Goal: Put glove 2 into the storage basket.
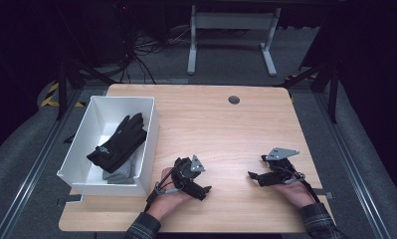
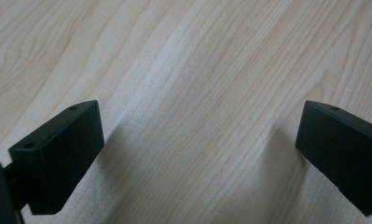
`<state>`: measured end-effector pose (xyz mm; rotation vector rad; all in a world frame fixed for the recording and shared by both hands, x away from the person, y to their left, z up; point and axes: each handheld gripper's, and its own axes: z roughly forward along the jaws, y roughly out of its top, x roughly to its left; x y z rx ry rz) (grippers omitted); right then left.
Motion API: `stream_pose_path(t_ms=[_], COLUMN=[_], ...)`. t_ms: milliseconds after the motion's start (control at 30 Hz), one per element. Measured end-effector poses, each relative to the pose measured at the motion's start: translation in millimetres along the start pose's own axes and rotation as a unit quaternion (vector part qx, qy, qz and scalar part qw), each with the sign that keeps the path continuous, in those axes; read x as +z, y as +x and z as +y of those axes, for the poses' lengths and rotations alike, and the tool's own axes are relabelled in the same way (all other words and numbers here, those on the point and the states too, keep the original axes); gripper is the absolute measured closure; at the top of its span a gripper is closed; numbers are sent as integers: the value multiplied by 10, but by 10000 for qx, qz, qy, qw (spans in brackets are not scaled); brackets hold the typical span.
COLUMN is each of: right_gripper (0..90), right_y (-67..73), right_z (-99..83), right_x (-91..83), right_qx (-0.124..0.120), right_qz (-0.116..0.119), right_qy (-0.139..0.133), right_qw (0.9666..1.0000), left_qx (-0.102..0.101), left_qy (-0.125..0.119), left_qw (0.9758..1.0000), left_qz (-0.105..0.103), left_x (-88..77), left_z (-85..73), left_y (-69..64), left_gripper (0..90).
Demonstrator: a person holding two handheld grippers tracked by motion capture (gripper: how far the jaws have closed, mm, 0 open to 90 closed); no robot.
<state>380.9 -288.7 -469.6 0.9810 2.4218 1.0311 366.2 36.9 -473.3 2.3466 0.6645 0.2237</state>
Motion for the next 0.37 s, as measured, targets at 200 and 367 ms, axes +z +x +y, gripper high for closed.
stream_pose_path(t_ms=[200, 367], right_gripper=[135, 135], right_y=[0, 0], right_z=[0, 0], right_x=[0, 0], right_qx=[-1, -1], right_qz=[-1, 0], right_qy=[-1, 0], right_qw=[10000, 10000], left_qx=[45, 50], left_qy=[-200, -202], left_qw=[9998, 9998], left_qz=[-31, -51], left_x=[12, 13], left_z=[-38, -38], left_y=[8, 8], left_gripper=[0, 0])
